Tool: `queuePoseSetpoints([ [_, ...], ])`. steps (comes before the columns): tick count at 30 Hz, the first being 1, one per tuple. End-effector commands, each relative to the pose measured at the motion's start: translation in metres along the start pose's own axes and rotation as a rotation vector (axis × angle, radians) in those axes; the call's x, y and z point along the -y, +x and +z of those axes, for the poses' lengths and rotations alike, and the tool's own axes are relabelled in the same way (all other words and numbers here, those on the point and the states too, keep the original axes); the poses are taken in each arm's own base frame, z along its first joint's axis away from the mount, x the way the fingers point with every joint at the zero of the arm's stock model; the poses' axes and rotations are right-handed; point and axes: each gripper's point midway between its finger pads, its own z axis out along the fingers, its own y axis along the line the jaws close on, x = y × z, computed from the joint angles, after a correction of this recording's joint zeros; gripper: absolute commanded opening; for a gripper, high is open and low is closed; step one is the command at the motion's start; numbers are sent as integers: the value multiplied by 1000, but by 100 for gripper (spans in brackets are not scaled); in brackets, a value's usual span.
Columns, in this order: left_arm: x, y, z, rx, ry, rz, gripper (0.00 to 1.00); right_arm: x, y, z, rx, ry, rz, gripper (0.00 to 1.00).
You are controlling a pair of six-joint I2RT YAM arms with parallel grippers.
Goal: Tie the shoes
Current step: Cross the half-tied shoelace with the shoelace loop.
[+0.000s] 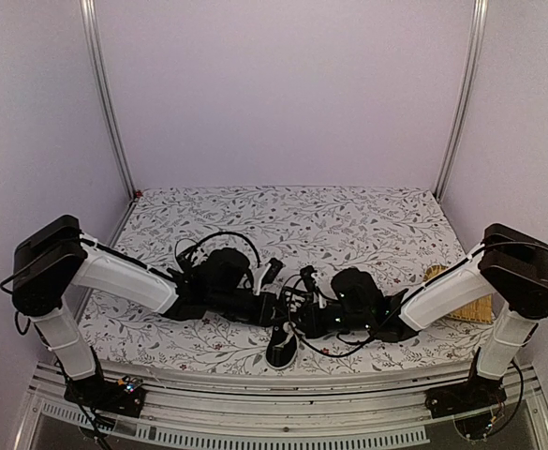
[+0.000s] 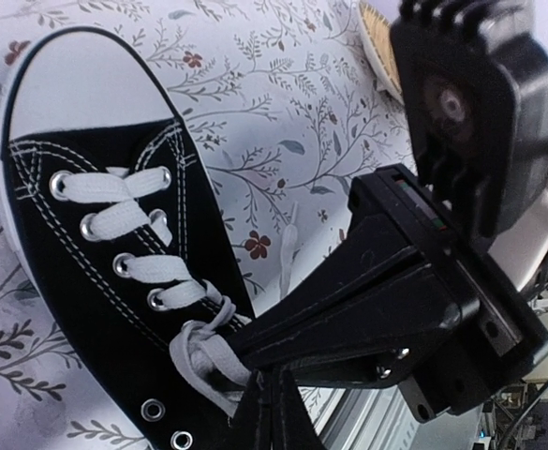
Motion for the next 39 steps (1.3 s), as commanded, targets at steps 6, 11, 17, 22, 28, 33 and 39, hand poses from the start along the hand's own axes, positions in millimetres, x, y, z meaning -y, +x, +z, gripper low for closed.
queuePoseSetpoints([
  [6,-5,-36,-26,116,-102,43,26,1,-2,-3,38,-24,-5,2],
  [11,-25,-43,-24,108,-155,-2,34,2,-1,-3,36,-22,-1,2],
  [17,-35,-30,-4,13,-152,-45,29,2,-1,-4,37,-23,-1,2],
  [22,-28,-24,6,-26,-84,-47,24,1,-2,-5,40,-22,-1,2],
  [28,-25,-21,8,-34,-52,-53,22,1,-2,-5,42,-22,-3,2],
  [33,-21,-14,12,-52,-13,-62,24,1,-2,-4,42,-22,-3,2],
  [39,-22,-8,16,-72,-4,-71,24,1,-2,-5,42,-22,-3,2],
])
